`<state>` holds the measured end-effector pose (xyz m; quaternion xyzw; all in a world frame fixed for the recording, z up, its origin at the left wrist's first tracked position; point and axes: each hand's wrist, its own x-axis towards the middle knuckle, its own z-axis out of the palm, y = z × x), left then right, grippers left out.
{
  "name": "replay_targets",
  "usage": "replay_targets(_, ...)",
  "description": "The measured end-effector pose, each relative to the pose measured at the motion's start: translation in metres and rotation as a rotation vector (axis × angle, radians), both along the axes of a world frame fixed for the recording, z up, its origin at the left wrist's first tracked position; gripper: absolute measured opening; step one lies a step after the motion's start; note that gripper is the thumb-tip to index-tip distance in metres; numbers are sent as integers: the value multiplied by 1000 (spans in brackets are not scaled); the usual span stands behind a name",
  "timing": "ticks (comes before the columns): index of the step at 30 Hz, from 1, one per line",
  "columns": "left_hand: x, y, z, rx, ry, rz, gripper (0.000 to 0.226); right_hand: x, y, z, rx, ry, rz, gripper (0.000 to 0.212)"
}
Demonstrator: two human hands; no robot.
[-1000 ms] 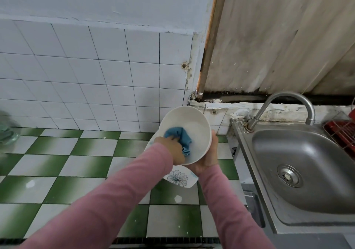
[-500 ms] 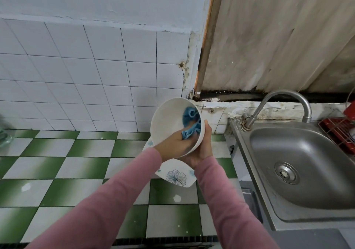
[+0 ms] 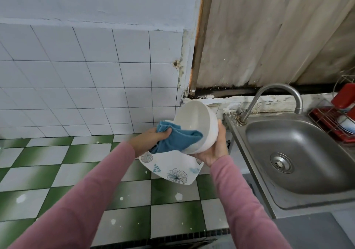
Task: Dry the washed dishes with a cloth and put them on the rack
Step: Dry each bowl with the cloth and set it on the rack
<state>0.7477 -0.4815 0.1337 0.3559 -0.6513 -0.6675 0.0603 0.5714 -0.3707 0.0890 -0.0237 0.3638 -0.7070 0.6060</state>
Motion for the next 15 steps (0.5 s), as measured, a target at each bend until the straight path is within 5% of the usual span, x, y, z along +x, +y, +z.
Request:
replay_targets(7,-23,9,-12,294,273,252,33,-16,26,-2,-4,61,-182,97)
replay_targets(12,-63,29,-6,259,367,144,46,-32,72,14,-38,101,-308,84)
replay_targets(15,-97,53,-3,195,378,105,41,-51,107,18,-18,138,-400,96)
